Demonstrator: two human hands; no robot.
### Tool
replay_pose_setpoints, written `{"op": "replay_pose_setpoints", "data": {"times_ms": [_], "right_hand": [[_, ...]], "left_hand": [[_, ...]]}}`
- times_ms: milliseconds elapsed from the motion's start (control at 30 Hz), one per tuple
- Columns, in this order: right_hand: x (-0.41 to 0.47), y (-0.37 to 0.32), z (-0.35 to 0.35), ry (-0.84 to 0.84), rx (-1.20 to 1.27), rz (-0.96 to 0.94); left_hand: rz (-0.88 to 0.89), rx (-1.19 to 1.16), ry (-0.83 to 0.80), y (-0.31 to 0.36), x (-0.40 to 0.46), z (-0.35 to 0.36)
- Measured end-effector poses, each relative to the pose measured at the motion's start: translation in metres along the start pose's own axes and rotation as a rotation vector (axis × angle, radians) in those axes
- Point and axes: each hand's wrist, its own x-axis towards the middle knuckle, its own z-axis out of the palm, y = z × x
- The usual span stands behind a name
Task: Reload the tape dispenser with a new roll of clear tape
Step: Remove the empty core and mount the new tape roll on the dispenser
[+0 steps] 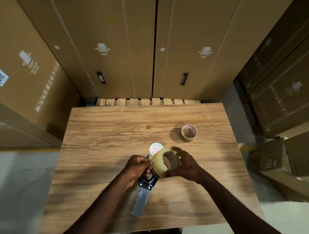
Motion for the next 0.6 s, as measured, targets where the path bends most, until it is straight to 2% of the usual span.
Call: {"op": "replay_pose_setpoints", "data": {"times_ms": [67, 167, 300, 600], "right_hand": [[0.000, -0.002, -0.004, -0.049, 0.156, 0.086], [0.000, -0.005, -0.004, -0.077, 0.257, 0.141], [0.002, -0.013, -0.003, -0.045, 0.366, 0.246], [0.007, -0.018, -0.002, -0.025, 0.514, 0.332]], "left_hand": [[0.033, 0.011, -0.018, 0.003, 0.001, -0.004], [0.069, -0.030, -0.029, 0.009, 0.000, -0.006], [0.123, -0.172, 0.024, 0.011, -0.006, -0.002], [0.183, -0.268, -0.041, -0.006, -0.018, 0.009]]}}
